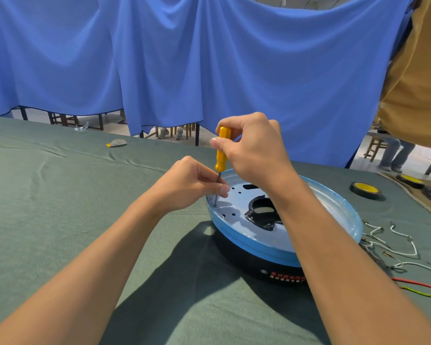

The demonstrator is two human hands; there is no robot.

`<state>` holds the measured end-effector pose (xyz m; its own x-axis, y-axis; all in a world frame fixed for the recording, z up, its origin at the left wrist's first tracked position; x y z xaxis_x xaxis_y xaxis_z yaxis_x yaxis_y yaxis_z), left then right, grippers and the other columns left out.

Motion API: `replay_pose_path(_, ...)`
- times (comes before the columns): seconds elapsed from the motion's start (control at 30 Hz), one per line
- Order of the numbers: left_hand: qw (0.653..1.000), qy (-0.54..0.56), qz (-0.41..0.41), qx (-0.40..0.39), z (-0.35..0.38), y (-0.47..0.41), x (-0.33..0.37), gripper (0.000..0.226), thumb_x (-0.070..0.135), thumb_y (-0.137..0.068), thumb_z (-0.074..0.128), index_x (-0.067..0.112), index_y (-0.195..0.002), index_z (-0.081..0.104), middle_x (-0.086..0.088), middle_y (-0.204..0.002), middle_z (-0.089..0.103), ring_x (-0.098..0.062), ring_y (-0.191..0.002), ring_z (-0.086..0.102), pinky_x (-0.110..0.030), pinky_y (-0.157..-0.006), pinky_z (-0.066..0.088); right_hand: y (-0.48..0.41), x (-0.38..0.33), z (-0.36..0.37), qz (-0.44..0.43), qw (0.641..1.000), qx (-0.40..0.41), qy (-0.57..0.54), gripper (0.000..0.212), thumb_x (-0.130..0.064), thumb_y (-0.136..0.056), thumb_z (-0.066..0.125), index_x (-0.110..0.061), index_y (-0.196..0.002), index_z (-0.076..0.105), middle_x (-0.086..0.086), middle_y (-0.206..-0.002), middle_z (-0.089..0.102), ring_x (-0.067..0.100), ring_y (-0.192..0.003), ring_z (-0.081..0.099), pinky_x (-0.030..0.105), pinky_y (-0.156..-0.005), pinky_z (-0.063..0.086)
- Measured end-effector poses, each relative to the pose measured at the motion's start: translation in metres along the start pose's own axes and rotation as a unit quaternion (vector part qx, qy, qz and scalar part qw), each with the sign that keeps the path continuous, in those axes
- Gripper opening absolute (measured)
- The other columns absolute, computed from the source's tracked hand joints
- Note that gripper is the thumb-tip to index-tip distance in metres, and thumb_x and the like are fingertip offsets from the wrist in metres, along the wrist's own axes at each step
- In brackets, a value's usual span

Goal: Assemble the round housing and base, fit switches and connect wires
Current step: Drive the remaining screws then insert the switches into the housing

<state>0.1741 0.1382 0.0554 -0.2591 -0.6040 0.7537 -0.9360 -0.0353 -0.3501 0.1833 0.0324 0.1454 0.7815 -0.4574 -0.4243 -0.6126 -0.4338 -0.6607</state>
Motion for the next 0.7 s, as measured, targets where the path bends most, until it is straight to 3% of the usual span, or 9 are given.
replay_pose_path(0.1, 1.0, -0.016, 0.003, 0.007, 0.0, 0.002, 0.001, 0.008, 0.022, -0.085, 0.076, 0.021, -0.078, 0.079, 0.019, -0.047, 0.059, 0.0, -0.041, 0.04, -0.009, -0.045, 0.029, -0.001, 0.0, 0.0, 0.005, 1.0, 0.001, 0.009, 0.014, -0.035, -0.087, 0.068, -0.027, -0.078, 0.061, -0.002, -0.077, 0.059, 0.026, -0.093, 0.051, 0.035, -0.081, 0.043)
replay_pose_path(0.17, 1.0, -0.022, 0.002, 0.009, -0.001, 0.003, 0.001, 0.009, 0.026, -0.085, 0.076, 0.023, -0.077, 0.08, 0.016, -0.055, 0.066, -0.001, -0.05, 0.045, -0.02, -0.05, 0.037, -0.002, 0.001, -0.001, 0.015, 1.0, -0.003, 0.026, 0.016, -0.036, -0.087, 0.068, -0.023, -0.078, 0.064, -0.003, -0.077, 0.055, 0.023, -0.091, 0.046, 0.031, -0.077, 0.037)
replay_pose_path(0.23, 1.0, -0.025, -0.012, 0.01, -0.001, 0.002, -0.001, 0.009, 0.027, -0.084, 0.077, 0.027, -0.075, 0.08, 0.01, -0.07, 0.075, -0.016, -0.062, 0.056, -0.035, -0.063, 0.045, -0.005, 0.004, -0.002, 0.036, 0.998, -0.013, 0.044, 0.026, -0.036, -0.085, 0.069, -0.018, -0.071, 0.059, 0.001, -0.076, 0.053, 0.024, -0.09, 0.044, 0.029, -0.072, 0.033)
replay_pose_path(0.33, 0.999, -0.039, -0.014, 0.009, 0.001, 0.002, 0.001, 0.014, 0.025, -0.084, 0.076, 0.033, -0.072, 0.077, 0.017, -0.07, 0.074, -0.003, -0.061, 0.061, -0.025, -0.062, 0.045, -0.009, 0.011, -0.007, 0.074, 0.995, -0.022, 0.057, 0.031, -0.038, -0.081, 0.073, -0.014, -0.07, 0.055, 0.008, -0.076, 0.05, 0.027, -0.086, 0.048, 0.029, -0.066, 0.032)
replay_pose_path(0.43, 0.999, -0.041, -0.02, 0.013, 0.0, 0.0, 0.0, 0.01, 0.026, -0.083, 0.077, 0.029, -0.074, 0.079, 0.007, -0.073, 0.076, -0.027, -0.073, 0.065, -0.046, -0.074, 0.051, -0.01, 0.01, -0.011, 0.081, 0.993, -0.012, 0.088, 0.032, -0.034, -0.079, 0.073, -0.01, -0.07, 0.055, 0.01, -0.07, 0.048, 0.03, -0.08, 0.049, 0.031, -0.062, 0.032)
replay_pose_path(0.47, 0.999, -0.037, -0.02, 0.011, -0.001, 0.001, -0.001, 0.01, 0.026, -0.083, 0.077, 0.028, -0.074, 0.08, 0.007, -0.07, 0.075, -0.026, -0.067, 0.06, -0.047, -0.07, 0.051, -0.01, 0.008, -0.011, 0.073, 0.992, -0.013, 0.105, 0.031, -0.032, -0.08, 0.071, -0.01, -0.068, 0.052, 0.01, -0.068, 0.048, 0.03, -0.08, 0.048, 0.031, -0.062, 0.032)
replay_pose_path(0.57, 1.0, -0.027, -0.014, -0.001, 0.001, 0.001, -0.002, 0.011, 0.025, -0.085, 0.076, 0.023, -0.075, 0.081, 0.009, -0.055, 0.067, -0.009, -0.051, 0.04, -0.027, -0.052, 0.035, -0.013, 0.001, -0.004, 0.049, 0.986, -0.048, 0.151, 0.031, -0.027, -0.082, 0.064, -0.013, -0.065, 0.043, 0.008, -0.067, 0.045, 0.032, -0.082, 0.045, 0.029, -0.057, 0.028)
replay_pose_path(0.63, 1.0, -0.024, -0.013, -0.009, 0.001, 0.002, -0.003, 0.01, 0.023, -0.086, 0.075, 0.02, -0.078, 0.081, 0.015, -0.053, 0.065, -0.002, -0.045, 0.037, -0.015, -0.051, 0.031, -0.016, -0.005, 0.002, 0.037, 0.981, -0.095, 0.166, 0.037, -0.03, -0.086, 0.063, -0.015, -0.062, 0.038, 0.006, -0.068, 0.04, 0.032, -0.078, 0.043, 0.028, -0.05, 0.026)
replay_pose_path(0.7, 1.0, -0.021, -0.014, -0.009, 0.0, 0.001, -0.005, 0.009, 0.023, -0.086, 0.075, 0.021, -0.08, 0.082, 0.015, -0.061, 0.07, 0.001, -0.052, 0.045, -0.016, -0.056, 0.036, -0.018, -0.012, 0.01, 0.012, 0.968, -0.165, 0.19, 0.037, -0.037, -0.086, 0.065, -0.017, -0.065, 0.042, 0.005, -0.071, 0.042, 0.029, -0.072, 0.045, 0.028, -0.051, 0.031)
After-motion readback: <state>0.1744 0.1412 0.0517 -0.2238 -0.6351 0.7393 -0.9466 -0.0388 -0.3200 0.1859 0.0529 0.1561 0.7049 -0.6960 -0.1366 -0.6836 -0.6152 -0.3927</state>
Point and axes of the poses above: each hand's wrist, its own y-axis away from the middle knuckle, its own z-axis out of the palm, x = y × z, the point moved 9 cm from there along -y, towards the middle knuckle
